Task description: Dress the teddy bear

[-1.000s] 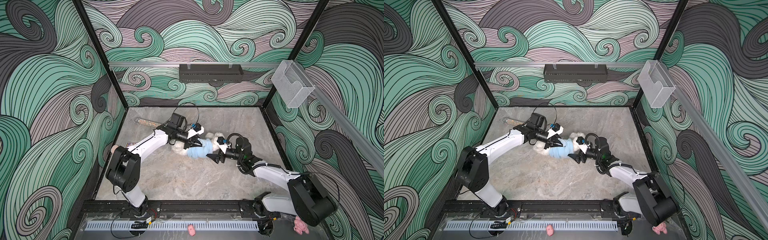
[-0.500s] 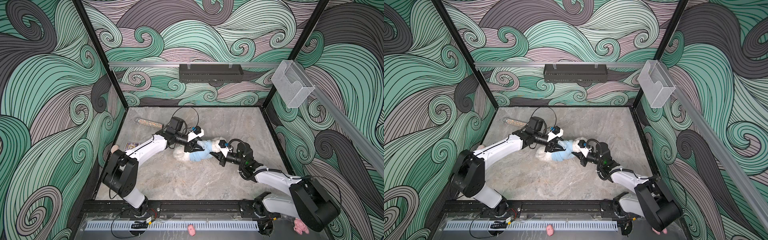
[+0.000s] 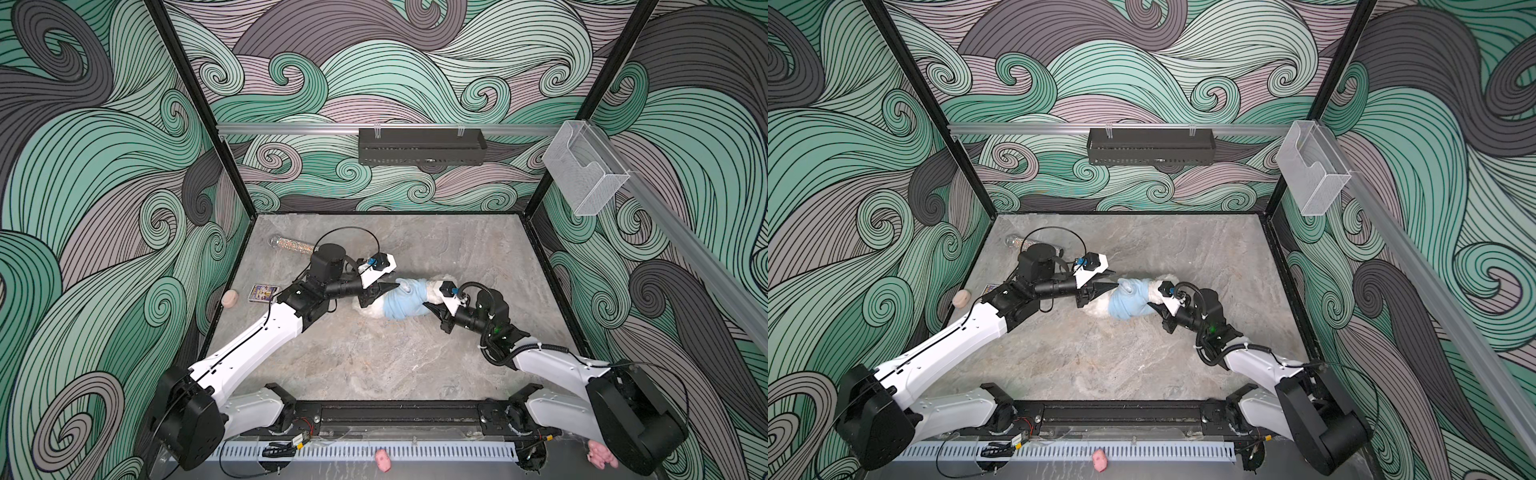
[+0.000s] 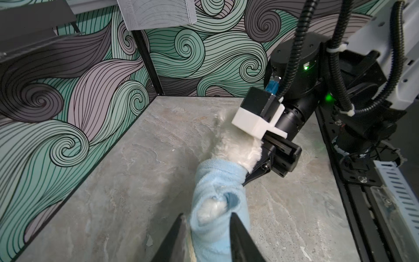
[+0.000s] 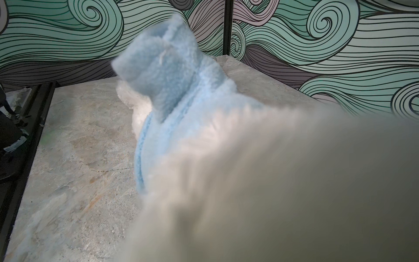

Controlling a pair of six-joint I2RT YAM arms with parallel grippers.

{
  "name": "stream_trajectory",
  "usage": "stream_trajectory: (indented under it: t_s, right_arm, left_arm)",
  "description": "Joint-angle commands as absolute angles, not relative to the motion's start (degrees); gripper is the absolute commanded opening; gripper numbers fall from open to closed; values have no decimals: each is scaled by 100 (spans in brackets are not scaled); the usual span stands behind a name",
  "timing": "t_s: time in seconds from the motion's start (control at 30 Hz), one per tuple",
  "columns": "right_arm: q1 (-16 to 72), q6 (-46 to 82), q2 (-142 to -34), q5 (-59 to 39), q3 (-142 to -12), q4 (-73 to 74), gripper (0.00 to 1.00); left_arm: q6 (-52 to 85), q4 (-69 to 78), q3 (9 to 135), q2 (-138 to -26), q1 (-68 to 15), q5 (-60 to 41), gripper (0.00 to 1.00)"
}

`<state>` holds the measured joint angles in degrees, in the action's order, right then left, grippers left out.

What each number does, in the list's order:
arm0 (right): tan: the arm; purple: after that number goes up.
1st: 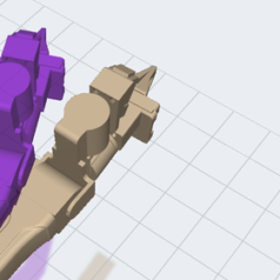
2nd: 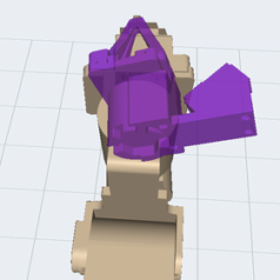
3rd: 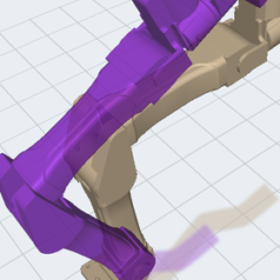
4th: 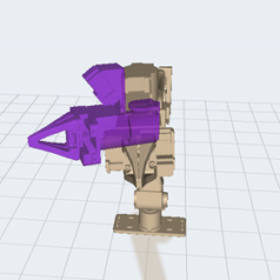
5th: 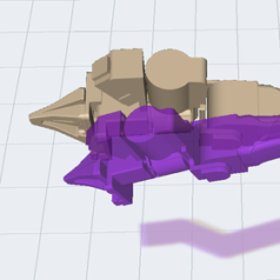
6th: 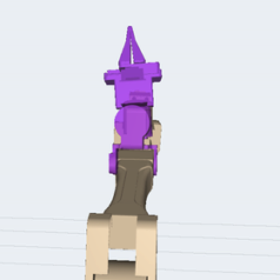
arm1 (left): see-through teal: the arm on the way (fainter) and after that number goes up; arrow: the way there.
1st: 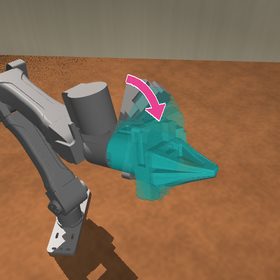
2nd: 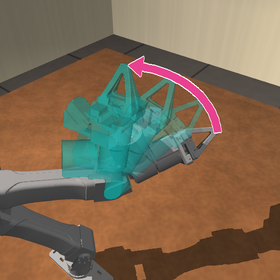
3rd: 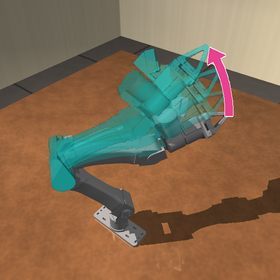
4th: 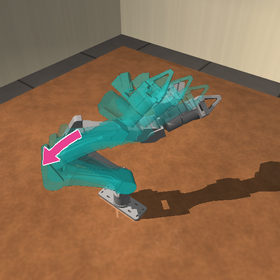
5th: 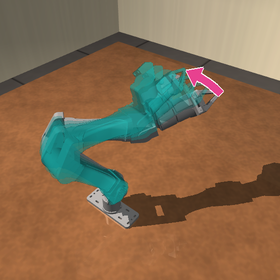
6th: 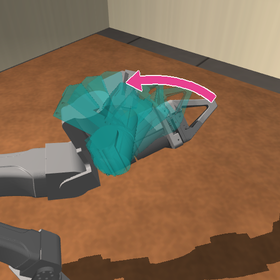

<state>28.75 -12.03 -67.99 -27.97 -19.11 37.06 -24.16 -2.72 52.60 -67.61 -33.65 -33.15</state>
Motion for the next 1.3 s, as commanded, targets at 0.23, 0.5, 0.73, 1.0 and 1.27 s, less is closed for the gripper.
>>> stream_trajectory:
  t_s: [0.23, 0.5, 0.73, 1.0, 1.27]
  right_arm:
    - [2988, -1465, -6677, -2584, -1907, 3917, 0]
    - [3013, -1468, -6635, -2528, -1898, 3884, 0]
    - [3025, -1477, -6653, -2522, -1907, 3886, 0]
    - [3024, -1476, -6627, -2505, -1890, 3894, 0]
    - [3032, -1500, -6670, -2478, -1890, 3905, 0]
  left_arm:
    - [-3308, -2437, 6772, -7543, -3990, -2319, 11]
    - [-3695, -3169, 7257, -7861, -4025, -2308, 5]
    - [-3855, -3230, 7390, -8099, -4025, -2092, 6]
    - [-3857, -3251, 7659, -8551, -4028, -2114, 6]
    - [-3454, -3466, 7838, -8572, -3985, -2398, 16]
